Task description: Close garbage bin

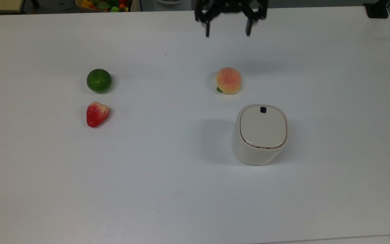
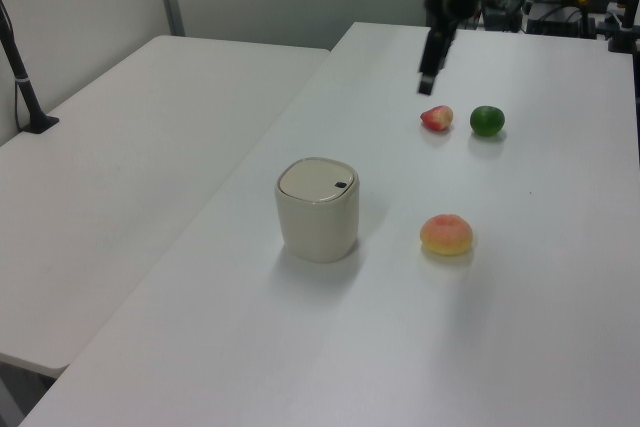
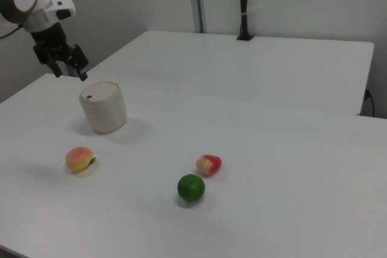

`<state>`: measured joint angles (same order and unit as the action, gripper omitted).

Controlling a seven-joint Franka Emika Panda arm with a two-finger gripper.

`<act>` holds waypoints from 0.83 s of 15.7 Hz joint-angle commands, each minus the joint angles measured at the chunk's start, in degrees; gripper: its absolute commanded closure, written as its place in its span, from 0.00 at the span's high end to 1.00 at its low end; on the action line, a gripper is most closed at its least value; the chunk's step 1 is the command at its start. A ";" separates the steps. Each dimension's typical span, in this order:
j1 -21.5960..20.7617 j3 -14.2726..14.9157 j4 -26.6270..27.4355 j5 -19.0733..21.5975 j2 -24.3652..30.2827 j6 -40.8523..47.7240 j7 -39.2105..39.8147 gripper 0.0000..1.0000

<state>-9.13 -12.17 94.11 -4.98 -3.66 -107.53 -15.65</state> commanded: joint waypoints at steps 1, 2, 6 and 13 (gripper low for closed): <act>2.79 0.57 2.65 2.87 6.20 9.33 0.01 1.00; 3.58 0.83 2.57 2.95 7.34 11.71 0.01 1.00; 7.45 1.88 -0.33 2.95 9.28 20.60 0.10 1.00; 0.35 15.23 -0.25 3.92 8.40 15.69 3.87 1.00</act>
<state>-3.81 -2.35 93.60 -2.61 4.71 -89.14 -13.84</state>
